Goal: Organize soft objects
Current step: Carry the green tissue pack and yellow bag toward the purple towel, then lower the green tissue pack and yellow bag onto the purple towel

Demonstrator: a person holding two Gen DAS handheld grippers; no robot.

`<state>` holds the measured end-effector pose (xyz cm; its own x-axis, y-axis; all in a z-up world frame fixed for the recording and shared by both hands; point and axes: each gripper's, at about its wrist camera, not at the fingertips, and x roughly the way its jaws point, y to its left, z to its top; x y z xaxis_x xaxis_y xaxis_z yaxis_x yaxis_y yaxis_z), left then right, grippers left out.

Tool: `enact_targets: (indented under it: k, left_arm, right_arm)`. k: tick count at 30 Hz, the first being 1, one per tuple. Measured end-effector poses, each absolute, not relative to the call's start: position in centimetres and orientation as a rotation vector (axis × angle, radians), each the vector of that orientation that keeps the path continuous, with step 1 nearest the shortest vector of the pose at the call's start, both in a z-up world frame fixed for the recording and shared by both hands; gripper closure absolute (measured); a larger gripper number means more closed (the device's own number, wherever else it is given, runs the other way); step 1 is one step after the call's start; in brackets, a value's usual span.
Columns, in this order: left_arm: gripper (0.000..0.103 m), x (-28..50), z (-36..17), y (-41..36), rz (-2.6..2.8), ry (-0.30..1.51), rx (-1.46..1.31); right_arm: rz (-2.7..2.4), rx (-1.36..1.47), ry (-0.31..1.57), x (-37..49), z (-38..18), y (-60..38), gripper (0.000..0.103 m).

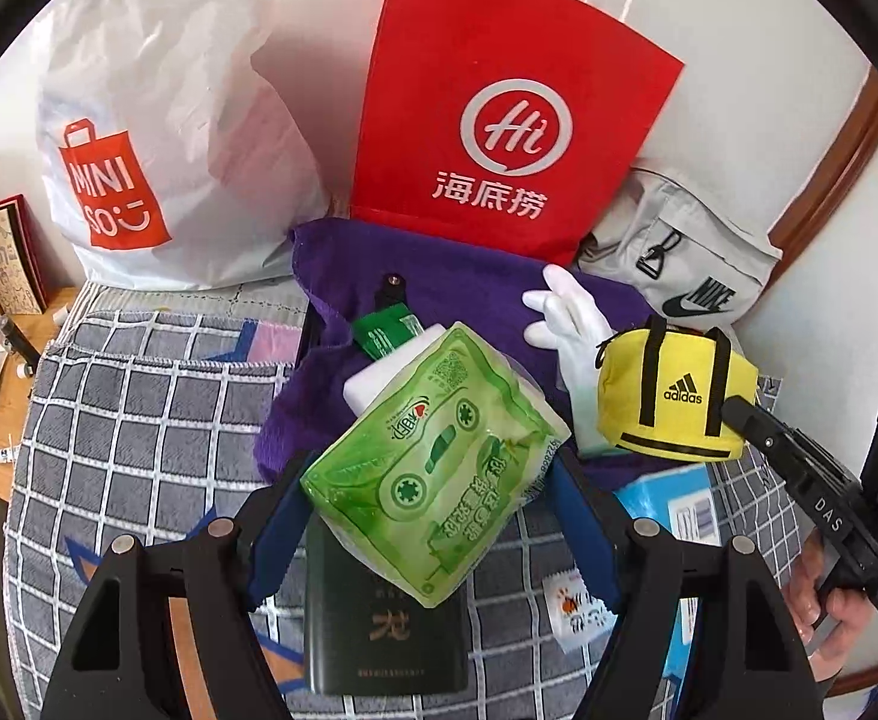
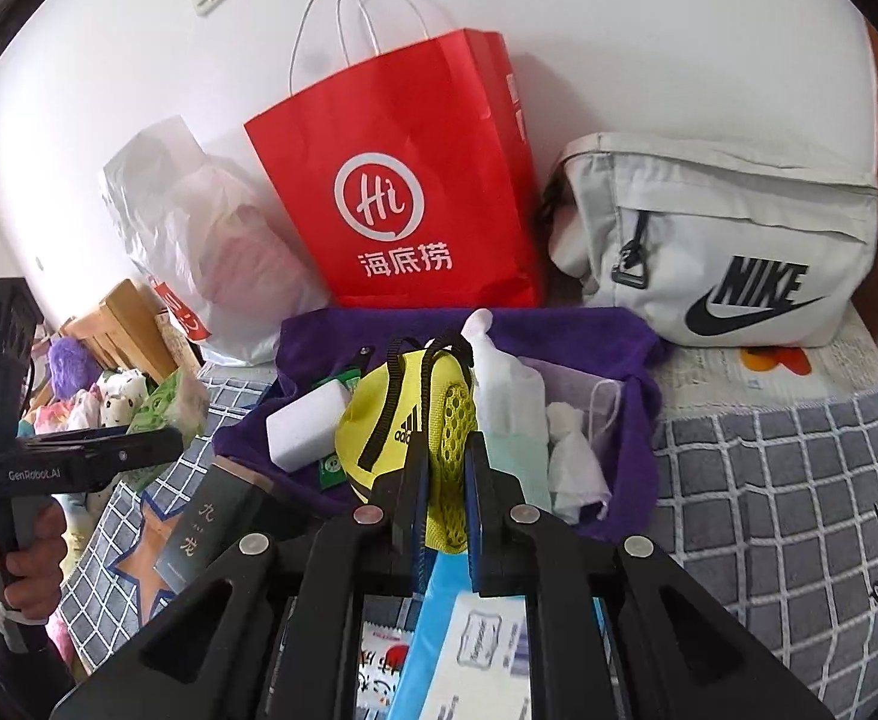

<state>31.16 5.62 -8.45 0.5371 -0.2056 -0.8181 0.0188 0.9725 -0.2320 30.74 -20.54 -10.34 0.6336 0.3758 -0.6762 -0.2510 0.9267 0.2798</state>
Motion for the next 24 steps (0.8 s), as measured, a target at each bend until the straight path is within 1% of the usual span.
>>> enact_targets:
  k: [11,24]
  left_arm:
    - [0.028,34.7,-9.0,6.3,-0.123,1.003,-0.244]
    - [0.028,40.7,-11.7,6.2,-0.119,1.052,-0.292]
  right_arm:
    - [0.4,0.139,0.834,33.9,-11.9,-19.3,0.092]
    - [0.436,0.101,0.919,35.4,-15.5,-18.8,0.092]
